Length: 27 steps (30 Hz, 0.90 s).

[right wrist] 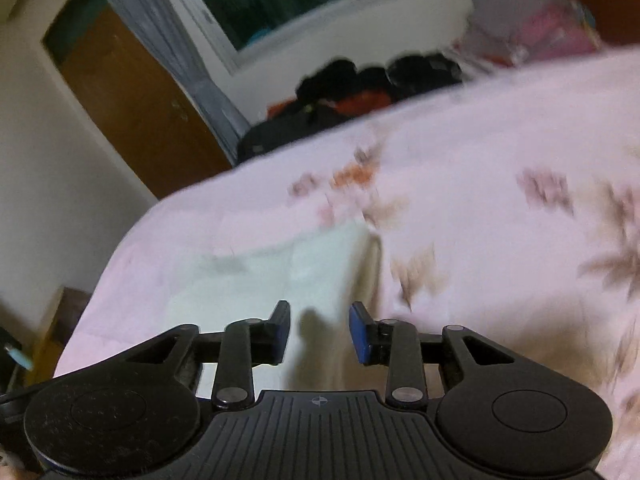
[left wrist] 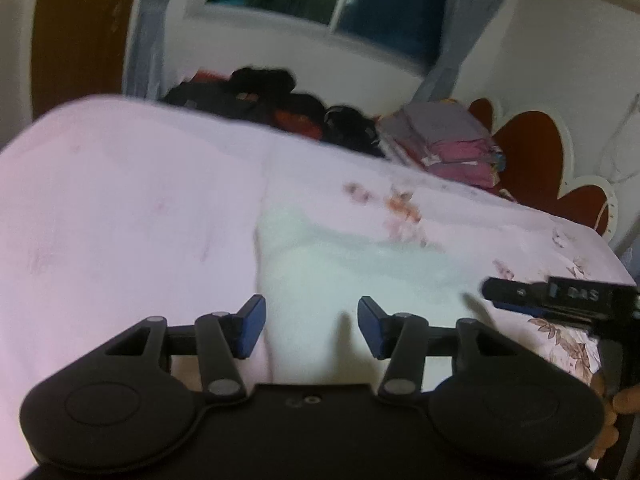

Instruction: Fold small clothes

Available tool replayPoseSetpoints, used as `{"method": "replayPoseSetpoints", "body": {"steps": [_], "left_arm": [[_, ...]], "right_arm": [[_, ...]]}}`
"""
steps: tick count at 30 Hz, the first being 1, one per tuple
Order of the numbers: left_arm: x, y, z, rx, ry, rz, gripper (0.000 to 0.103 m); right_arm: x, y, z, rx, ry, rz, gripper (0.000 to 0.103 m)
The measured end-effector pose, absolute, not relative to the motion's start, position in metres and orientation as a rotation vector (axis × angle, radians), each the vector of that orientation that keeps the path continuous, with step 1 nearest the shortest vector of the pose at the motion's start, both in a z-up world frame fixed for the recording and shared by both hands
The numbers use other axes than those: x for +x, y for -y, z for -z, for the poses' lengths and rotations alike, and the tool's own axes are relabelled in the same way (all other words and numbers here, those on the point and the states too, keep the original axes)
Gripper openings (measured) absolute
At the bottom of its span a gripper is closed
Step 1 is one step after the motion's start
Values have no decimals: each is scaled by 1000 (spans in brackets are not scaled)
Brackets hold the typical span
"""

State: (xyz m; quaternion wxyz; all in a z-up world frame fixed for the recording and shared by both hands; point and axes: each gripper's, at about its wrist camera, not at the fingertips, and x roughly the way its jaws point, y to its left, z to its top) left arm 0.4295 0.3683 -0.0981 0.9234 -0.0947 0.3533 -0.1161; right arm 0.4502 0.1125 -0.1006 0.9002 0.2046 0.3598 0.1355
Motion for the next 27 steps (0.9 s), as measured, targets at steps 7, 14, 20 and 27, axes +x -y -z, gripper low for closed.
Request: {"method": "replayPoseSetpoints", "body": {"steps": [7,14,20,27], "left_arm": [[477,-352,121,-196,-792,238,49],[468,-357,120,-194,-807,229,49],[414,-364,110,-173,-799,271,49],[369,-349,130,-108,-849,295,52]], "right_arm": [[494,-141,119,389,-783,-248,33],[496,-136,134,310,-826,-155,33],[434,-133,101,301,-776,-232,33],[374,-148,120,193,-851,-228,33]]}}
